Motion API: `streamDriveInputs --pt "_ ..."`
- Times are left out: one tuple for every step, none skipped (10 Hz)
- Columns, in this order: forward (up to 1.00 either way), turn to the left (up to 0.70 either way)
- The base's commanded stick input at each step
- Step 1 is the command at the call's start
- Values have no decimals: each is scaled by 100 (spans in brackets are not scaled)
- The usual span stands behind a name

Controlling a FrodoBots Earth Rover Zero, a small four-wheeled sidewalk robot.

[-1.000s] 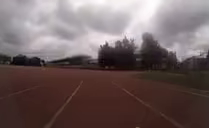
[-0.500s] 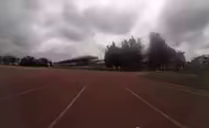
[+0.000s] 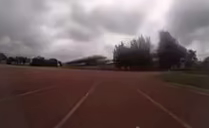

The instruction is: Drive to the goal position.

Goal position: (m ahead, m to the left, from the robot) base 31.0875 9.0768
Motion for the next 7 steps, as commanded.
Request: streamDriveInputs --pt "70 0" --pt "70 0" --pt "70 0" --pt "70 0" --pt "70 0" --pt "70 0" --pt "70 0"
